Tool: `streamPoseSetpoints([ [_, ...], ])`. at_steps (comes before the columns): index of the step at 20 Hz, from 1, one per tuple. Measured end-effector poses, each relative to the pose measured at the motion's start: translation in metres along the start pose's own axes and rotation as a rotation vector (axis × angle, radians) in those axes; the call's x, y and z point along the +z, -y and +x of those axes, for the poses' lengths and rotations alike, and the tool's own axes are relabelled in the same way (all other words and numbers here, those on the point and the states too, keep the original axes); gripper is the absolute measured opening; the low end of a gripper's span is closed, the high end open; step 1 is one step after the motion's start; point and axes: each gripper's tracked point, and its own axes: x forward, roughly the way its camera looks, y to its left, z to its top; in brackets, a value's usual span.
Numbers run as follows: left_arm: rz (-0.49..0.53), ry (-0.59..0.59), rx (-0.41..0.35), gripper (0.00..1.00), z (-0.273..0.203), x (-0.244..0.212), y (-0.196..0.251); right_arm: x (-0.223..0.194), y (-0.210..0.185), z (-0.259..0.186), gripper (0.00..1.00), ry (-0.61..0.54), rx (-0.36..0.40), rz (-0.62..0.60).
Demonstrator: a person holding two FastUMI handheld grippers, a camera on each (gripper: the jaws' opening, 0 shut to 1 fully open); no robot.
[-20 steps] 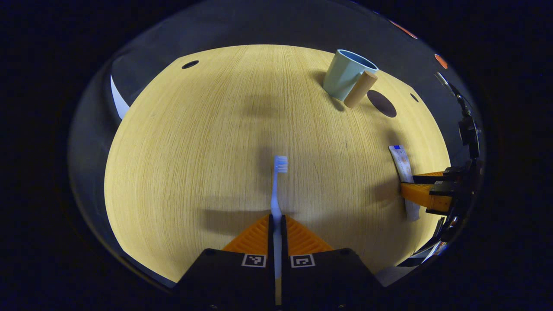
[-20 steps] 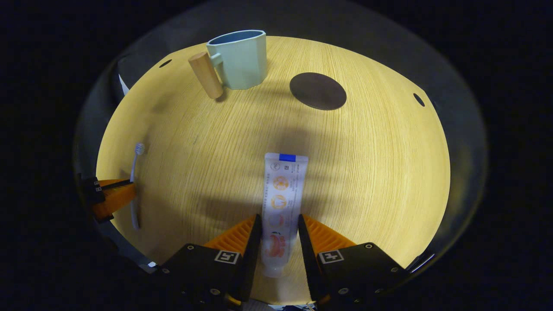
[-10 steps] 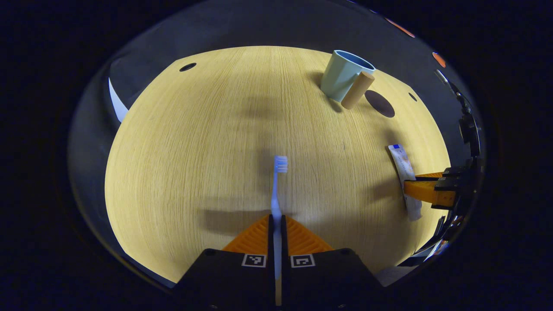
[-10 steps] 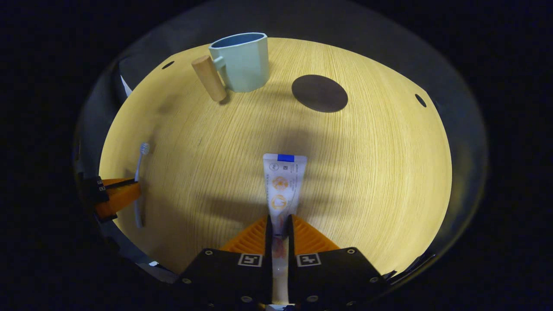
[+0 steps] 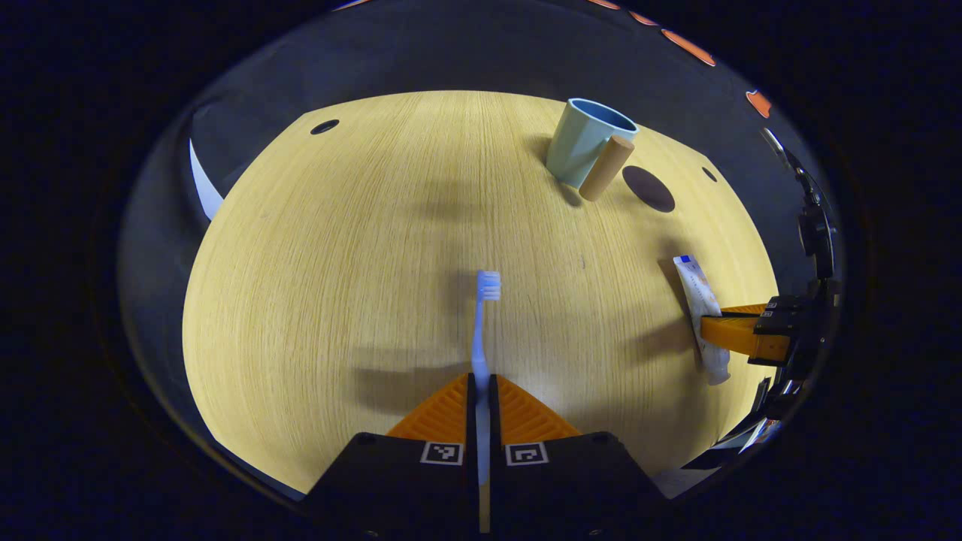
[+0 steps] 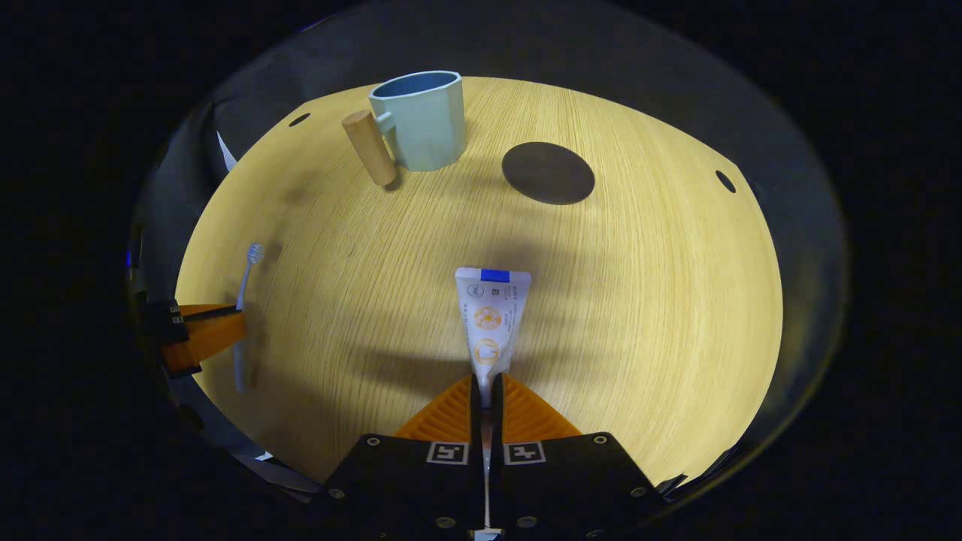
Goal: Put the toothbrush and toothpaste on the desktop into the cup, then pick up the cup and place it on the coaster on the desktop.
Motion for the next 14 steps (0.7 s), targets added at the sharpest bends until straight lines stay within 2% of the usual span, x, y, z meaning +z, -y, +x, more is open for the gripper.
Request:
streamPoseSetpoints([
  [4,0.015,0.043,-0.002,0.06,-0.007,0.016,0.007,-0.002,0.002,-0.013,0.02,0.043,0.016,0.046],
  [8,0.002,0.104,-0.022,0.06,-0.008,0.051,0.007,-0.006,0.003,-0.028,0.02,0.095,0.035,0.064],
  [14,0.031,0.263,-0.017,0.06,-0.042,0.173,0.005,-0.019,0.008,-0.041,0.02,0.133,0.045,0.084],
])
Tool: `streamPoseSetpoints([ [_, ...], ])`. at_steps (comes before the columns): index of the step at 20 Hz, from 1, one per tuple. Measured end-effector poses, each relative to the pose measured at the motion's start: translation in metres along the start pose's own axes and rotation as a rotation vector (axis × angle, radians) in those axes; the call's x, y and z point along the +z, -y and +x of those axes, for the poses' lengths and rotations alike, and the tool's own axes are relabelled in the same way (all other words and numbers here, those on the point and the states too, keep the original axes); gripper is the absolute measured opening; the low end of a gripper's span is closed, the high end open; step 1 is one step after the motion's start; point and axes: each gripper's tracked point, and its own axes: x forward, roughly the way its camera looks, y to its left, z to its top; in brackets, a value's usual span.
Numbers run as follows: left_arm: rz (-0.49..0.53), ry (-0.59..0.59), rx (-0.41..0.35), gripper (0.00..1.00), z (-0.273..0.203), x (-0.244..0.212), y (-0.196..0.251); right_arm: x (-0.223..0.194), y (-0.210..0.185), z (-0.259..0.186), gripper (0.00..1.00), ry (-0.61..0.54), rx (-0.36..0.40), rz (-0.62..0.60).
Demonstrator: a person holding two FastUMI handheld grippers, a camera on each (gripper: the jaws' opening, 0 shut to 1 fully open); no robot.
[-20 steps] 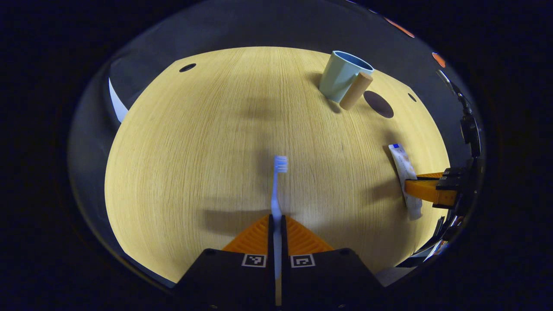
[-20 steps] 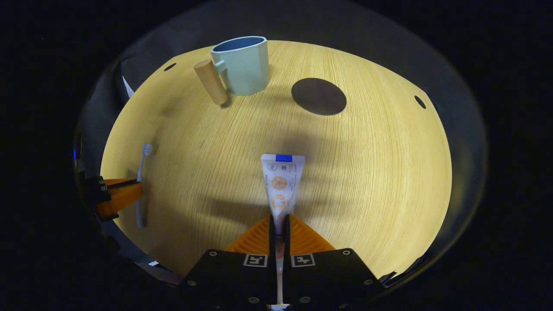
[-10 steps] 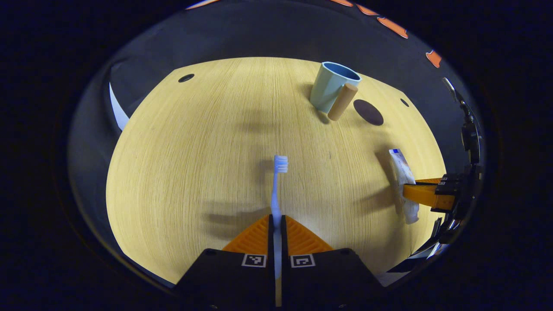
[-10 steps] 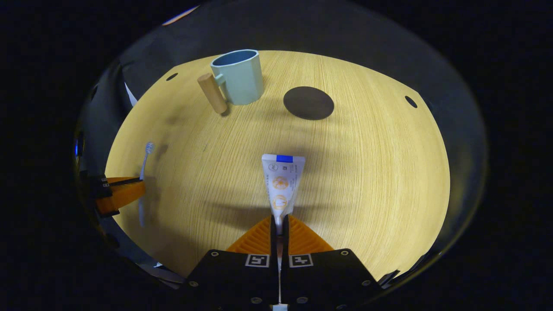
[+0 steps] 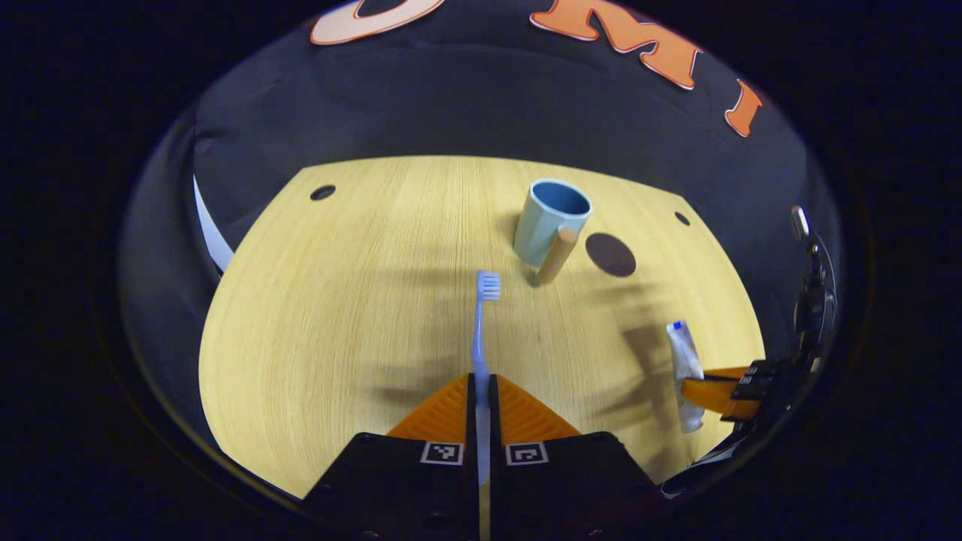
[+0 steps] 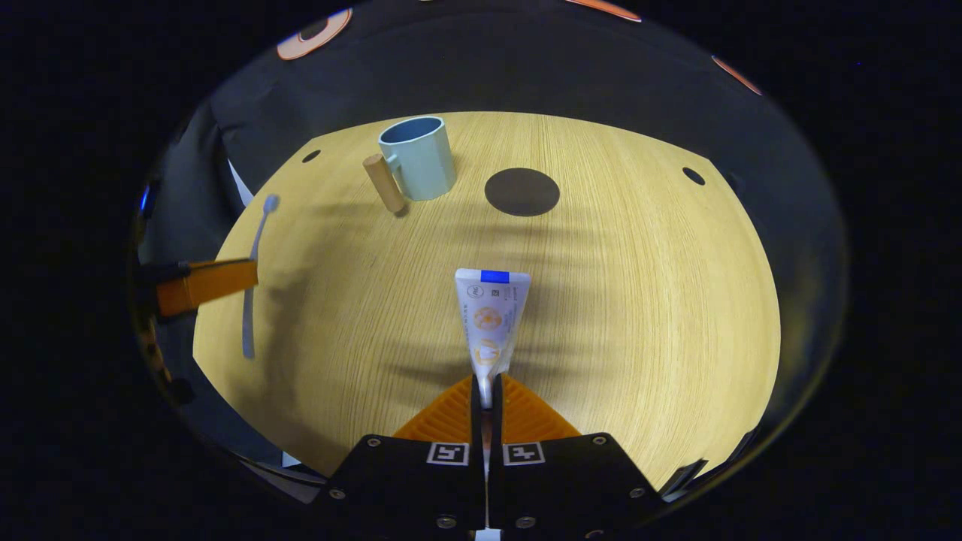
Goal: Put the toothbrush and toothpaste on the desktop into the cup, then pick up the cup and place it on the coaster on the desktop.
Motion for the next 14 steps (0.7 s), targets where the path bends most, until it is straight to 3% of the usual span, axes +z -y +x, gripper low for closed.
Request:
streamPoseSetpoints([
  [8,0.1,0.283,-0.012,0.06,0.02,0.262,0.002,-0.009,0.026,-0.022,0.02,0.04,-0.016,0.028],
  [9,0.105,0.318,-0.02,0.09,0.015,0.254,0.012,-0.011,0.03,-0.023,0.02,0.04,-0.025,0.028],
  [10,0.112,0.347,-0.025,0.06,-0.001,0.265,0.006,-0.013,0.034,-0.024,0.02,0.038,-0.033,0.029],
  [14,0.165,0.48,-0.029,0.06,0.006,0.341,0.037,-0.019,0.041,-0.023,0.02,0.028,-0.042,0.055],
])
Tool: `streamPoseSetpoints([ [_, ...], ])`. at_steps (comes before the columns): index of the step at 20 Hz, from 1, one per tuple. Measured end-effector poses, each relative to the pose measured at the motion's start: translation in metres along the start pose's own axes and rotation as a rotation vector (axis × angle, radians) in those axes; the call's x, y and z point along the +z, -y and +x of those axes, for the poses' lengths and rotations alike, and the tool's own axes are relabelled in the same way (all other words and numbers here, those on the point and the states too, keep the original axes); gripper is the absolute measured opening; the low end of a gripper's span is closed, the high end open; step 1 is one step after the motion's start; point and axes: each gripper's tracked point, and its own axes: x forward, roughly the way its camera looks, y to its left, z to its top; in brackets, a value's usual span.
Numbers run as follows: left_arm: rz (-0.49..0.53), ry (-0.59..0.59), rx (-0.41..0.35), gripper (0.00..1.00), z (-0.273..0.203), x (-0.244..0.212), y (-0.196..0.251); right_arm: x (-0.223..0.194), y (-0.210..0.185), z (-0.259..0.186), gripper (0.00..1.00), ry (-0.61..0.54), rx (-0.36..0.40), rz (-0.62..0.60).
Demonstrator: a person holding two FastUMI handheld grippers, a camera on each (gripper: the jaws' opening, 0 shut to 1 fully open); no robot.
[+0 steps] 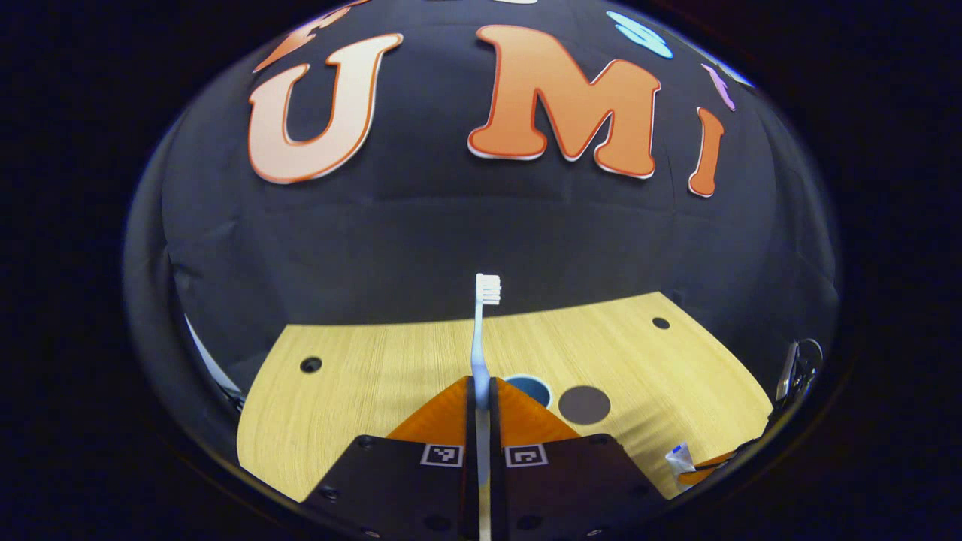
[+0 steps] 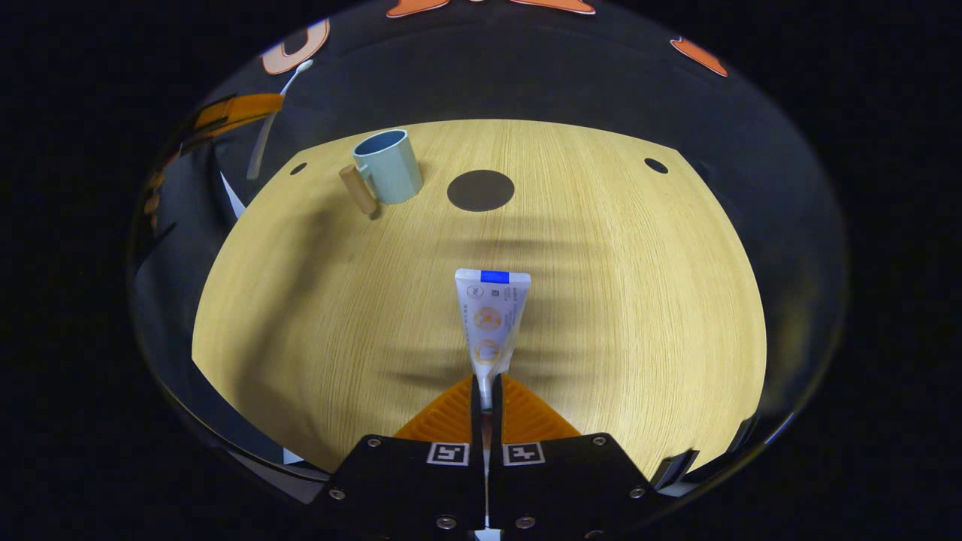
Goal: Put the toothbrush and toothpaste on the desktop into the cup, then pick up the cup and place it on the coaster on the desktop.
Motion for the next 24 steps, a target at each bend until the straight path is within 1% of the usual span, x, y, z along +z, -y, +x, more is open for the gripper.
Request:
streamPoseSetpoints([
  [2,0.009,0.052,-0.019,0.06,0.006,0.024,0.008,-0.001,0.006,0.002,0.02,-0.001,-0.009,0.013],
  [6,0.055,0.138,-0.032,0.06,0.025,0.053,0.017,0.0,0.019,0.003,0.02,-0.004,-0.017,0.041],
  [9,0.047,0.169,-0.082,0.06,0.039,0.059,0.034,0.001,0.025,0.009,0.02,-0.018,-0.018,0.054],
  [11,0.028,0.162,-0.105,0.06,0.051,0.052,0.041,0.004,0.027,0.013,0.02,-0.021,-0.016,0.062],
  [13,0.026,0.155,-0.105,0.06,0.063,0.046,0.04,0.005,0.029,0.014,0.02,-0.027,-0.008,0.073],
  [15,0.019,0.127,-0.105,0.06,0.079,0.032,0.041,0.004,0.032,0.017,0.02,-0.038,-0.002,0.084],
  [20,-0.017,0.095,-0.147,0.06,0.101,0.003,0.05,0.006,0.03,0.028,0.02,-0.061,0.003,0.084],
  [24,-0.014,0.048,-0.138,0.06,0.116,-0.025,0.054,0.006,0.029,0.034,0.02,-0.069,0.002,0.072],
])
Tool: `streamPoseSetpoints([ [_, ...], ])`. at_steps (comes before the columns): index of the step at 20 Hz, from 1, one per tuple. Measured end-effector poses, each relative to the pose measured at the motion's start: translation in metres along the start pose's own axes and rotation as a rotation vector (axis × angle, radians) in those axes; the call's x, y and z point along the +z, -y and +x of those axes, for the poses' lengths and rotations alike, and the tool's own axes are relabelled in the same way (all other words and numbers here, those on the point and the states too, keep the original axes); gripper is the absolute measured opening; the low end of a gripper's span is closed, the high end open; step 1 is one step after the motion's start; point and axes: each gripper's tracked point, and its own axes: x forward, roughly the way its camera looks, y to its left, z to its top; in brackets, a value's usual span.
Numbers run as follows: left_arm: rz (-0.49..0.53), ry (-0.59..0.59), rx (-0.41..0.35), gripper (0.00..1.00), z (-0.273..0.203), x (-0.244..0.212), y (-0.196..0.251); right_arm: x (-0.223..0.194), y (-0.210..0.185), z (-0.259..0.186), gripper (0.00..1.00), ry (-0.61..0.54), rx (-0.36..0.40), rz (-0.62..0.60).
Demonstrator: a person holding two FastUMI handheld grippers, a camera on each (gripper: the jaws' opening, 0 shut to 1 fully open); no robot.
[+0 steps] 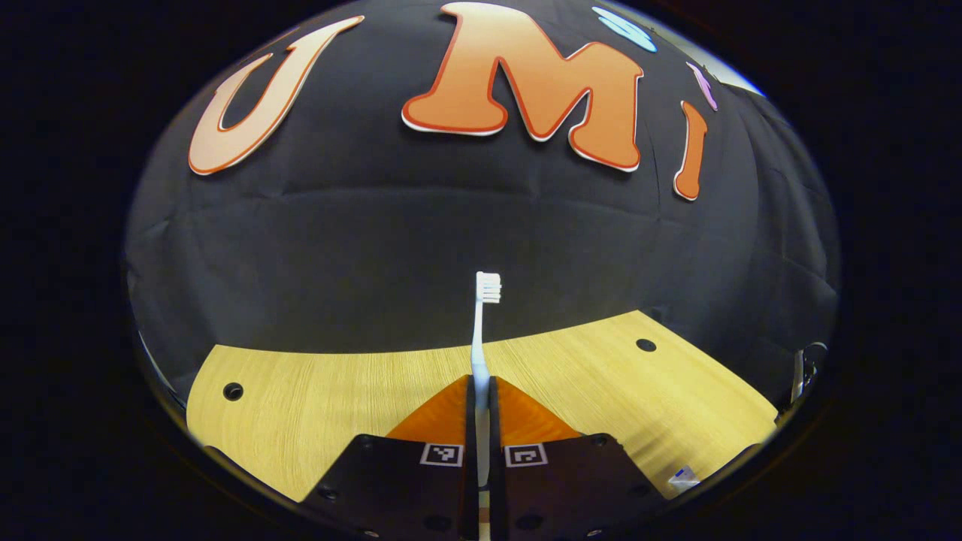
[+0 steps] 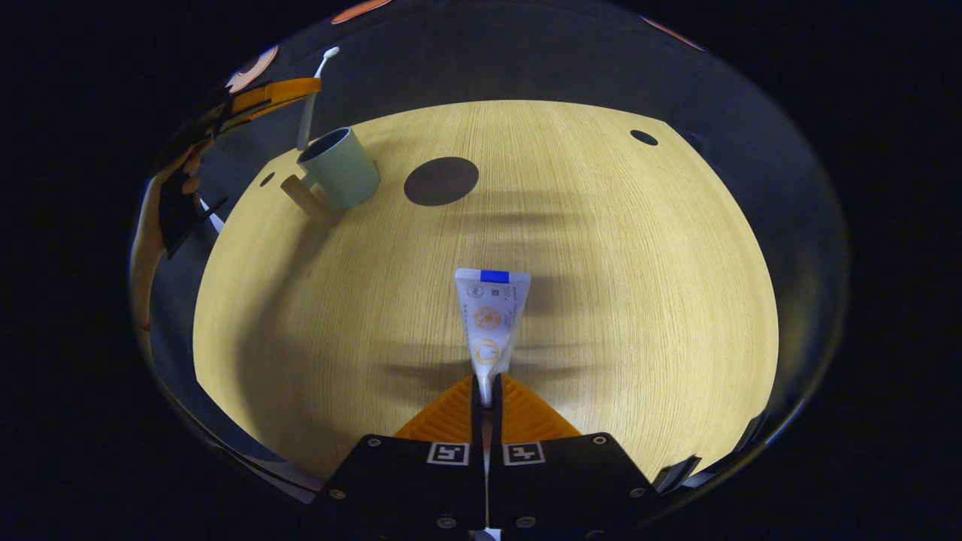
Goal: Put the toothbrush and toothpaste on the desktop into the cup, then pick up the cup and place it on the coaster on the desktop.
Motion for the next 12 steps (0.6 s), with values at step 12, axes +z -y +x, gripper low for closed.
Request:
streamPoseSetpoints([
  [12,-0.016,-0.056,0.009,0.06,0.017,-0.047,-0.004,-0.005,-0.001,0.007,0.03,-0.029,-0.004,-0.021],
])
